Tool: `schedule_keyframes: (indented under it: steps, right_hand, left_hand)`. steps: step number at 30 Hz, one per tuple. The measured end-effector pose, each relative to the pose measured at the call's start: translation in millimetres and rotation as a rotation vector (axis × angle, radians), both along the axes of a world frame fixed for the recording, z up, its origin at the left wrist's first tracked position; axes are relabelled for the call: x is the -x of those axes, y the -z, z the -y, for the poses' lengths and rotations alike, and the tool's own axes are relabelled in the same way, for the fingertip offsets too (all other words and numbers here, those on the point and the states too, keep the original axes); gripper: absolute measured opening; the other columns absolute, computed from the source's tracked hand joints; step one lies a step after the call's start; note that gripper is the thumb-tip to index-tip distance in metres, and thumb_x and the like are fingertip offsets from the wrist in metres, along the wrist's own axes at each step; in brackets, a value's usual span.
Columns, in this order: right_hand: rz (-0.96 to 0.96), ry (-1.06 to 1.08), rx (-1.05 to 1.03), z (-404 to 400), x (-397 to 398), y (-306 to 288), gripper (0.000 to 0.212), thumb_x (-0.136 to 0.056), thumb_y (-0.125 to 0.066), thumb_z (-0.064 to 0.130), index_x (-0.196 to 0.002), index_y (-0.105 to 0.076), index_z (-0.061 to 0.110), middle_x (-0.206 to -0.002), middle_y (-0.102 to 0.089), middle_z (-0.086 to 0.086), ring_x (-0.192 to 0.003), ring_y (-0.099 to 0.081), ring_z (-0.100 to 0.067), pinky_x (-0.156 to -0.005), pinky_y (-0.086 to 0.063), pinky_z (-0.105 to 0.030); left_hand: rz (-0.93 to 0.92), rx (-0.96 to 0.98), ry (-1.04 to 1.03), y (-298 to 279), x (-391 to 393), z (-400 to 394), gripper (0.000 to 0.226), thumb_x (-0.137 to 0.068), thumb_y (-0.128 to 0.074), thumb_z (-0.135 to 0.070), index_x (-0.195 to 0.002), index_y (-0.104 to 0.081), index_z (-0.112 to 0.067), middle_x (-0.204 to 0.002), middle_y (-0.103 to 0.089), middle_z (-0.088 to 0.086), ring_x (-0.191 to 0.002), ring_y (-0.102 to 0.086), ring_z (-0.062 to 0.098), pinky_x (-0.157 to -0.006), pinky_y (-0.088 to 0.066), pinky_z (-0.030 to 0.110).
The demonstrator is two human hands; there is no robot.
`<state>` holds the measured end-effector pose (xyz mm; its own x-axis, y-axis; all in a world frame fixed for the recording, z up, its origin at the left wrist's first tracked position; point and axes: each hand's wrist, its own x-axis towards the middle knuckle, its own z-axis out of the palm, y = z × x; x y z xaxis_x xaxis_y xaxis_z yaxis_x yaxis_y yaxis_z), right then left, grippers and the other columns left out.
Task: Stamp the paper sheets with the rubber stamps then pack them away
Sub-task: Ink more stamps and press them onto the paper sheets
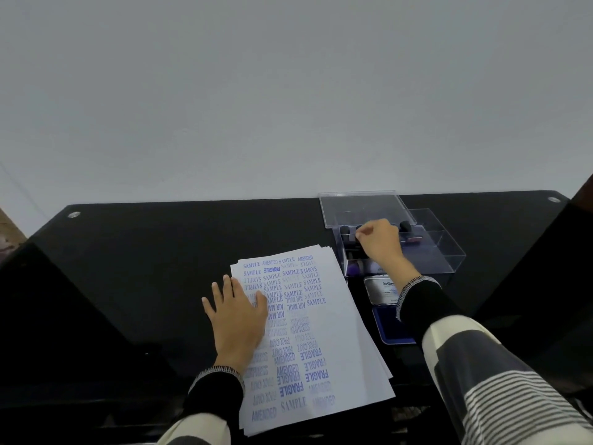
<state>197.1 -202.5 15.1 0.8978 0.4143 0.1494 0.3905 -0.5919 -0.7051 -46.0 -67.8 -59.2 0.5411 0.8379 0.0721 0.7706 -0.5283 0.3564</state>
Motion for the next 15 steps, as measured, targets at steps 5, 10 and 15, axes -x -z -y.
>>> schedule_keyframes:
  steps: [5, 10, 15]
  right_hand:
    - [0.018, 0.021, 0.108, -24, -14, -3, 0.019, -0.09, -0.061, 0.019, -0.097, -0.071, 0.004, -0.099, -0.07, -0.016, -0.09, -0.062, -0.028, -0.076, -0.048, -0.028]
    - [0.021, 0.023, 0.418, -55, -24, 1, 0.031, -0.09, -0.057, 0.018, -0.116, -0.055, 0.002, -0.12, -0.057, -0.02, -0.115, -0.051, -0.039, -0.099, -0.036, -0.045]
    - [-0.12, 0.092, 0.423, -71, -37, 7, 0.037, -0.087, -0.06, 0.014, -0.121, -0.053, 0.0, -0.128, -0.053, -0.021, -0.118, -0.05, -0.038, -0.103, -0.038, -0.047]
  left_hand:
    - [-0.024, 0.009, -0.01, 0, -1, -1, 0.071, -0.099, -0.026, -0.051, -0.153, -0.012, -0.007, -0.161, -0.009, 0.008, -0.149, -0.001, 0.027, -0.119, 0.0, 0.049]
    - [0.01, 0.006, -0.017, 2, -2, -2, 0.071, -0.098, -0.028, -0.049, -0.153, -0.012, -0.007, -0.161, -0.009, 0.007, -0.149, 0.0, 0.025, -0.119, 0.003, 0.047]
    - [0.028, 0.01, -0.019, 3, -3, -3, 0.07, -0.098, -0.029, -0.049, -0.153, -0.013, -0.007, -0.161, -0.01, 0.006, -0.149, 0.0, 0.024, -0.119, 0.004, 0.046]
